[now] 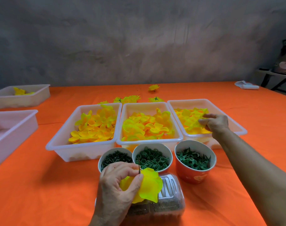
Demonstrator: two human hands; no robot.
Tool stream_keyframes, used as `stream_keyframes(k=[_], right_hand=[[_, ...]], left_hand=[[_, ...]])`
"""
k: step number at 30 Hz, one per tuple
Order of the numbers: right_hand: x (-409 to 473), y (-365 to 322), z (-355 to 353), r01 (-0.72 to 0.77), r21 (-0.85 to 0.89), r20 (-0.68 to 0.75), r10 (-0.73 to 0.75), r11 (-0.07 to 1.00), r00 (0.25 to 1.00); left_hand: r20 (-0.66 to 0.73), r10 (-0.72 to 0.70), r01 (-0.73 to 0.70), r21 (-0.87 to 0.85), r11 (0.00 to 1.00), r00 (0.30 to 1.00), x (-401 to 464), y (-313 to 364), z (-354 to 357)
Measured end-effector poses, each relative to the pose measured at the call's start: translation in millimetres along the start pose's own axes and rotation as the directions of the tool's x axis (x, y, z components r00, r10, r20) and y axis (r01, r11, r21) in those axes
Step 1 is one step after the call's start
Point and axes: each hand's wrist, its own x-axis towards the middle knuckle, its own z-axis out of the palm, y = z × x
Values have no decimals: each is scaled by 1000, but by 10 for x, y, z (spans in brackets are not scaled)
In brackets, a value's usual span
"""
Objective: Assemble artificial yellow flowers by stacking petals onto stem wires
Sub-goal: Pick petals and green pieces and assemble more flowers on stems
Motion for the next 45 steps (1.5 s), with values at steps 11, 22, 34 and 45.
stream_keyframes(k=[11, 22, 34, 45], right_hand=[[-186, -84, -32, 77, 210, 131, -106, 975, 986], [-688, -264, 101, 1, 322, 353, -121, 947, 928], [-1613, -446, 375, -138, 182, 616, -3, 974, 788], [-2075, -497, 458, -125, 157, 755, -38, 980, 655]], left_hand=[[7, -18, 17, 8, 1000, 1000, -3, -6, 4], [-5, -27, 27, 9, 1000, 1000, -8, -12, 8], [-7, -42, 42, -29, 999, 999, -15, -5, 17], [-24, -69, 68, -58, 996, 997, -25, -44, 19]])
